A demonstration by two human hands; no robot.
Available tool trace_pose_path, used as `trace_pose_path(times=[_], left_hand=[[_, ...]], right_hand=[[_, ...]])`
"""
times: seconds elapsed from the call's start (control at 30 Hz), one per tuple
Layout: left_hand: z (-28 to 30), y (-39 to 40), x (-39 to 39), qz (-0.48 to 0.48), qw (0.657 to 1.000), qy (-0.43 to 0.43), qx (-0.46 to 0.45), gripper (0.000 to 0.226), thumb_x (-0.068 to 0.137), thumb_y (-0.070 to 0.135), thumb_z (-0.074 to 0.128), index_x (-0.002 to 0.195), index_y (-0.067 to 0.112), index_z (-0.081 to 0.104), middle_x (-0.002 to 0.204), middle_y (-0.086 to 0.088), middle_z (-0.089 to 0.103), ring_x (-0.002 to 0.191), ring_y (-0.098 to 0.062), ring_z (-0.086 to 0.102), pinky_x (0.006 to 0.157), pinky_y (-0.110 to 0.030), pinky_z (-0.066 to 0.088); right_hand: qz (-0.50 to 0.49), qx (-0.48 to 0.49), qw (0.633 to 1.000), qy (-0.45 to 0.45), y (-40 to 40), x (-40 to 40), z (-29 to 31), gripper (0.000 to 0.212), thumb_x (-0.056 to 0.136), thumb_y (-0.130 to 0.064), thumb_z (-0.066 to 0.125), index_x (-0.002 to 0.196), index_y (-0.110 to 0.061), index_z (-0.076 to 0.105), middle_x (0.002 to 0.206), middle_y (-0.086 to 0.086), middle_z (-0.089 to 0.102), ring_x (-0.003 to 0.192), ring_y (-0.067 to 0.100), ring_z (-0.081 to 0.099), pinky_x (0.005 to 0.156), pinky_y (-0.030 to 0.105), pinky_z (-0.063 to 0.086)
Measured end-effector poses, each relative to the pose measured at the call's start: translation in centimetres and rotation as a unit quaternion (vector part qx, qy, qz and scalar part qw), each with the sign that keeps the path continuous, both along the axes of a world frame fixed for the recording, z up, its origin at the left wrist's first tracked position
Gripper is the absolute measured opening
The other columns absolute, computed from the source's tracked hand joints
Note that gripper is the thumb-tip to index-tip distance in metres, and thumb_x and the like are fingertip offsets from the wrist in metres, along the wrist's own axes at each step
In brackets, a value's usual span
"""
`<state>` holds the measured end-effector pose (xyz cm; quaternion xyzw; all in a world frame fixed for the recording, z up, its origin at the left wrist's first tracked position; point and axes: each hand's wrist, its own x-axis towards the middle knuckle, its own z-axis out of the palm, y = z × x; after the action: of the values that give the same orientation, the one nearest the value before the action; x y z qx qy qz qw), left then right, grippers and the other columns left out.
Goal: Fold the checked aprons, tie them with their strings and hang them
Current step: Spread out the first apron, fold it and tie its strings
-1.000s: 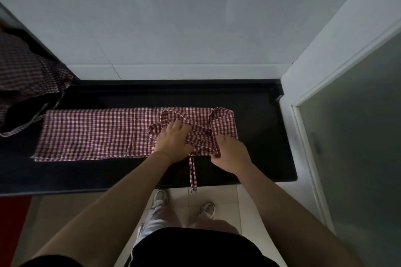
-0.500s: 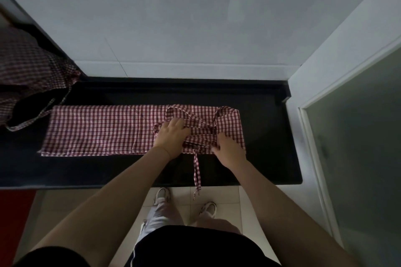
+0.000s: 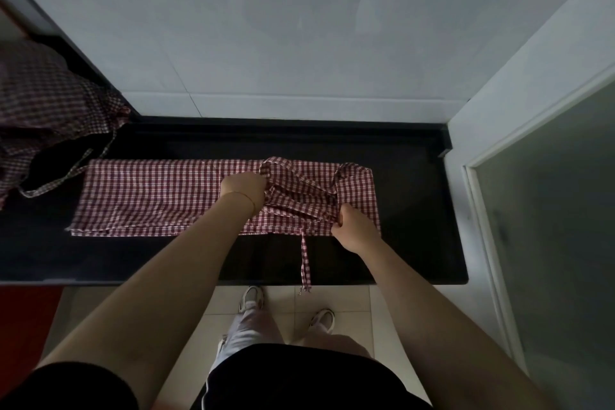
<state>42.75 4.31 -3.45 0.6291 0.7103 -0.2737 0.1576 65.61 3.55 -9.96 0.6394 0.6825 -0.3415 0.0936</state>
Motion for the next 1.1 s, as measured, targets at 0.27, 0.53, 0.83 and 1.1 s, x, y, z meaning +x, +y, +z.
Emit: trace_pose_path(times=[0.27, 0.53, 0.83, 1.1], left_hand=[[0.2, -0.2, -0.6, 0.015, 0.997, -0.035, -0.065, 0.023, 0.092, 0.012, 0.059, 0.114, 0.010, 0.062, 0.097, -0.004, 0.058, 0.091, -0.021, 0.058, 0.087, -0.035, 0.051], [-2.5, -3.1, -1.6, 0.115, 0.959, -0.141, 0.217, 0.032, 0.088, -0.005, 0.054, 0.117, 0.008, 0.051, 0.122, -0.014, 0.048, 0.073, -0.020, 0.053, 0.059, -0.032, 0.043], [-2.7, -3.0, 0.9, 0.150, 0.929, -0.080, 0.329, 0.051, 0.084, 0.007, 0.051, 0.133, 0.008, 0.040, 0.131, -0.018, 0.044, 0.120, -0.033, 0.045, 0.101, -0.049, 0.040], [-5.0, -2.1, 5.8, -0.146, 0.941, -0.176, 0.250, 0.060, 0.101, 0.047, 0.031, 0.155, 0.027, 0.015, 0.165, -0.006, 0.004, 0.151, -0.028, -0.004, 0.122, -0.052, 0.000]], right_hand=[[0.004, -0.018, 1.000, -0.002, 0.2, 0.1, 0.2, 0.023, 0.097, -0.025, 0.057, 0.118, -0.018, 0.050, 0.102, 0.000, 0.055, 0.086, 0.014, 0.056, 0.074, 0.028, 0.046], [0.001, -0.013, 1.000, 0.008, 0.0, 0.1, 0.7, 0.017, 0.097, -0.024, 0.057, 0.112, -0.019, 0.051, 0.092, -0.004, 0.051, 0.075, 0.008, 0.050, 0.067, 0.025, 0.038], [-0.038, -0.092, 0.991, 0.092, 0.7, 1.0, 3.2, 0.011, 0.094, -0.016, 0.059, 0.102, -0.020, 0.053, 0.099, 0.002, 0.058, 0.087, 0.017, 0.059, 0.078, 0.032, 0.052], [-0.135, 0.200, 0.970, 0.036, 0.9, 3.6, 2.6, 0.038, 0.089, -0.015, 0.064, 0.121, -0.022, 0.047, 0.122, 0.004, 0.047, 0.101, 0.015, 0.054, 0.082, 0.028, 0.050]])
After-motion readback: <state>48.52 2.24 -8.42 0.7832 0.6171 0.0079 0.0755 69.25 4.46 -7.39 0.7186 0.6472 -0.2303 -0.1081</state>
